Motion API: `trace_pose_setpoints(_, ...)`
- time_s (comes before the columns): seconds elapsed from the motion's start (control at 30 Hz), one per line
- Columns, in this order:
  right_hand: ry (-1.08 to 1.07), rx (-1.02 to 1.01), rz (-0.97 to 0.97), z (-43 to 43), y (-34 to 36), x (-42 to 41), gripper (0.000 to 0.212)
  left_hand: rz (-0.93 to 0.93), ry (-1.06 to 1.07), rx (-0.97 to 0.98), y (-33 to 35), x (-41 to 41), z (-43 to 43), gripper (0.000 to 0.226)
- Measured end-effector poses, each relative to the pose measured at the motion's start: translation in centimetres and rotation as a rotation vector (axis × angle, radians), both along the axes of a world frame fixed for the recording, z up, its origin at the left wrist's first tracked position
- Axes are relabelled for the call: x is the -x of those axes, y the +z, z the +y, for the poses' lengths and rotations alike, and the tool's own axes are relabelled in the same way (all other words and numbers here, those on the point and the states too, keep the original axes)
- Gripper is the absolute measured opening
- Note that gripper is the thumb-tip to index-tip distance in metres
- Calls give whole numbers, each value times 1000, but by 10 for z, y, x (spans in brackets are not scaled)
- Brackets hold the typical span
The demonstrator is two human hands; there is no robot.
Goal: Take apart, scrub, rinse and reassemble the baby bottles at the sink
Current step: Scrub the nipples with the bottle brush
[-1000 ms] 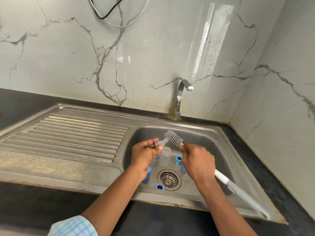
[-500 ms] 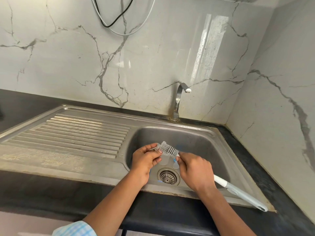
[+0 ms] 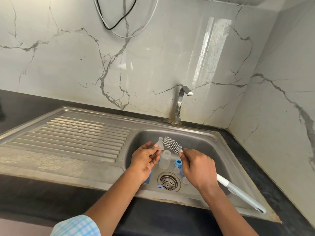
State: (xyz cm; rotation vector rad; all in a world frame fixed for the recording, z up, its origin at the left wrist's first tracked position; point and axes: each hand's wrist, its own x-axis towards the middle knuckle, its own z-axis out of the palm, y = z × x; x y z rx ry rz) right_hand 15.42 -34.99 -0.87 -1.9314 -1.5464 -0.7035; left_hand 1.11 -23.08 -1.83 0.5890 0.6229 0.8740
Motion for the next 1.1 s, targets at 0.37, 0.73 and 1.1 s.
trace_pose_setpoints(0.37, 71, 131, -116, 28, -4, -4, 37, 87, -36, -186, -4, -8, 18, 30)
trace_pose_setpoints(0.73, -45, 153, 67, 43, 2, -12, 23, 137, 91, -181, -16, -11, 28, 37)
trace_pose_setpoints(1.1, -108, 131, 59, 45, 1, -4, 24, 169, 37, -238, -16, -12, 21, 33)
